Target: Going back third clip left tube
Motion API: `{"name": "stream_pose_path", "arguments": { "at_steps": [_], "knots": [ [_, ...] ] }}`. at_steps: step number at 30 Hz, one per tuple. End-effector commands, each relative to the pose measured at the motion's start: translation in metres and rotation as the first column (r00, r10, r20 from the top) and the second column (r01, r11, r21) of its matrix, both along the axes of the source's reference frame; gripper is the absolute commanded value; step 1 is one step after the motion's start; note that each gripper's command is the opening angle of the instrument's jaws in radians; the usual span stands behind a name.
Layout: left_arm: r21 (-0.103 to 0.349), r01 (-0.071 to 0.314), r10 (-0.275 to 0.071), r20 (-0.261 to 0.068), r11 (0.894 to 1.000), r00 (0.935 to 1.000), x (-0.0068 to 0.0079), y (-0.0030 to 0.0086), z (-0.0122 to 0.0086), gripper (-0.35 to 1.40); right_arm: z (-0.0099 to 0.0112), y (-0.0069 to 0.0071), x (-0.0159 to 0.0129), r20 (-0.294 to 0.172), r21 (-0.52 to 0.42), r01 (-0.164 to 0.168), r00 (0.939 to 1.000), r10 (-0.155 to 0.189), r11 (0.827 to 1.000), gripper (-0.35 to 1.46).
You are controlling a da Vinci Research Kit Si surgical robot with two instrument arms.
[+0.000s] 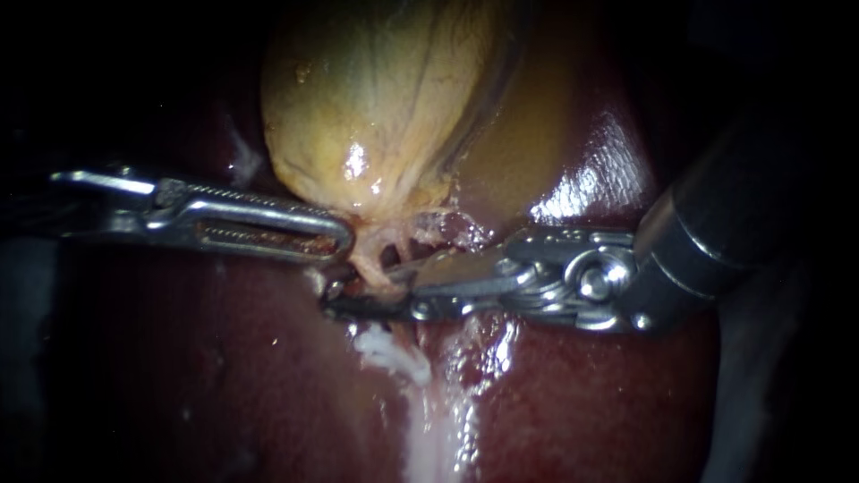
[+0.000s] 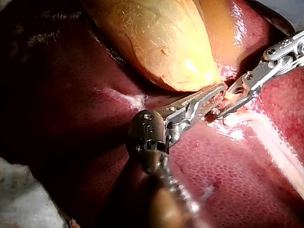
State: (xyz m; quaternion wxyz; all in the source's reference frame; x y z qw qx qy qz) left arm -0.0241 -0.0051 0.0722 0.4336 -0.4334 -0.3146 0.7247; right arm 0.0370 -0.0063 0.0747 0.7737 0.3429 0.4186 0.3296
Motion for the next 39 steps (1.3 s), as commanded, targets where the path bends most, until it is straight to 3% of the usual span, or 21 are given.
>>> {"name": "stream_pose_path", "arguments": {
  "at_steps": [1, 9, 11, 13, 16, 17, 28, 39],
  "knots": [
    [0.000, 0.000, 0.000, 0.000, 1.000, 1.0000, 0.0000, 0.0000, 0.0000, -0.35, 0.0000, 0.0000, 0.0000, 0.000, 0.000, 0.000, 1.0000, 0.000, 1.000, -0.35],
    [0.000, 0.001, -0.001, 0.000, 1.000, 1.0000, 0.0000, 0.0000, 0.0000, -0.35, 0.0000, 0.0000, 0.0000, -0.005, 0.004, 0.007, 1.0000, -0.007, 1.000, -0.35],
    [0.000, 0.001, -0.001, 0.000, 1.000, 1.0000, 0.0000, 0.0000, 0.0000, -0.35, 0.0000, -0.0001, 0.0000, -0.012, 0.013, 0.022, 0.9997, -0.022, 1.000, -0.35],
    [0.000, 0.000, 0.000, 0.000, 1.000, 1.0000, 0.0000, 0.0000, 0.0000, -0.35, 0.0001, -0.0002, 0.0002, -0.039, -0.005, 0.027, 0.9989, -0.027, 1.000, -0.05],
    [0.000, 0.000, 0.000, 0.000, 1.000, 1.0000, 0.0000, 0.0000, 0.0000, -0.35, 0.0003, 0.0000, 0.0010, -0.091, -0.081, -0.004, 0.9958, -0.004, 0.997, 0.49],
    [0.000, 0.000, 0.000, 0.000, 1.000, 1.0000, 0.0001, 0.0000, 0.0000, -0.35, 0.0003, 0.0000, 0.0011, -0.100, -0.097, -0.017, 0.9950, 0.007, 0.995, 0.49],
    [0.000, 0.000, 0.000, 0.000, 1.000, 1.0000, 0.0001, 0.0000, 0.0000, -0.35, 0.0002, 0.0000, 0.0005, -0.106, -0.130, -0.004, 0.9943, -0.010, 0.992, 0.50],
    [0.000, -0.001, 0.001, 0.001, 1.000, 1.0000, 0.0003, 0.0000, 0.0000, -0.35, -0.0012, -0.0002, -0.0035, -0.121, -0.140, 0.017, 0.9921, -0.035, 0.990, 0.50]
  ]
}}
